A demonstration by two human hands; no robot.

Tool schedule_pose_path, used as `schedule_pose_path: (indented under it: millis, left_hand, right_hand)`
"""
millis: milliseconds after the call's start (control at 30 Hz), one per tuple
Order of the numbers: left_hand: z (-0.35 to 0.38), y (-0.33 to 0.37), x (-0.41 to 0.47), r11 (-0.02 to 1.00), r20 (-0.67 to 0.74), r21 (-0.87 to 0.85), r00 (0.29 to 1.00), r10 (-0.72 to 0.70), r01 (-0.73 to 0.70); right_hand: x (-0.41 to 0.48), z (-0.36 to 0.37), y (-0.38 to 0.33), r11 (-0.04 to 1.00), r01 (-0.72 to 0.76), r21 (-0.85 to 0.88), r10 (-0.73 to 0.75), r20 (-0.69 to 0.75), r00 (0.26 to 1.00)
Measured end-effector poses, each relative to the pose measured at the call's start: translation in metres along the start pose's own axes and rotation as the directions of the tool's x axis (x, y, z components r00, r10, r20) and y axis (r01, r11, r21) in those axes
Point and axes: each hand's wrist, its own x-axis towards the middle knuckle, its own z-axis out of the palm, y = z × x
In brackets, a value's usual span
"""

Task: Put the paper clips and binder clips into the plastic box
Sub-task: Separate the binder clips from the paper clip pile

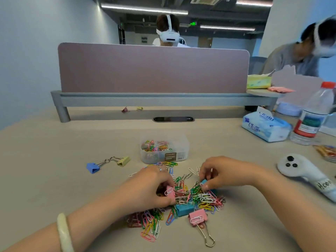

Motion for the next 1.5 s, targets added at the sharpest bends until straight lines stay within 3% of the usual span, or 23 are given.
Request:
schedule_pose_path:
  millis: [167, 300, 567, 733, 1067, 1233, 1400, 1500]
  left_hand:
    - [0.006, 0.001, -0.003, 0.995, -0.107, -0.103, 0.994, 0.001, -0.012]
    - [0.008, 0.001, -0.001, 0.991, -0.089, -0.123, 0.995, 0.046, -0.057]
    - [0.008, -0.010, -0.002, 0.955, -0.068, -0.298, 0.998, -0.009, -0.011]
    - [0.003, -0.011, -0.004, 0.920, -0.038, -0.391, 0.999, -0.039, 0.021]
    - [0.005, -0.011, -0.006, 0.952, -0.143, -0.302, 0.990, 0.004, -0.048]
    - [0.002, -0.008, -0.007, 0.911, -0.192, -0.410, 0.974, -0.124, 0.035]
    - [-0.024, -0.010, -0.013, 0.728, -0.231, -0.676, 0.905, -0.358, 0.115]
    - [-0.046, -0.024, -0.026, 0.755, -0.295, -0.642, 0.865, -0.406, 0.135]
  right_hand:
    - [0.003, 0.006, -0.004, 0.999, 0.032, 0.009, -0.031, -0.070, 0.997]
    - [0.004, 0.011, -0.009, 0.996, 0.091, 0.018, -0.087, -0.143, 0.986]
    - [0.004, 0.011, -0.007, 0.917, 0.168, 0.362, -0.093, -0.215, 0.972]
    - [0.009, 0.015, -0.006, 0.857, 0.202, 0.473, -0.030, -0.345, 0.938]
    - [0.015, 0.026, -0.008, 0.782, 0.233, 0.577, 0.066, -0.450, 0.891]
    - [0.018, 0.030, -0.010, 0.744, 0.260, 0.615, 0.092, -0.480, 0.873]
    - [0.021, 0.031, -0.012, 0.725, 0.276, 0.631, 0.066, -0.463, 0.884]
    - [0.028, 0.022, -0.026, 0.738, 0.302, 0.604, 0.005, -0.452, 0.892]
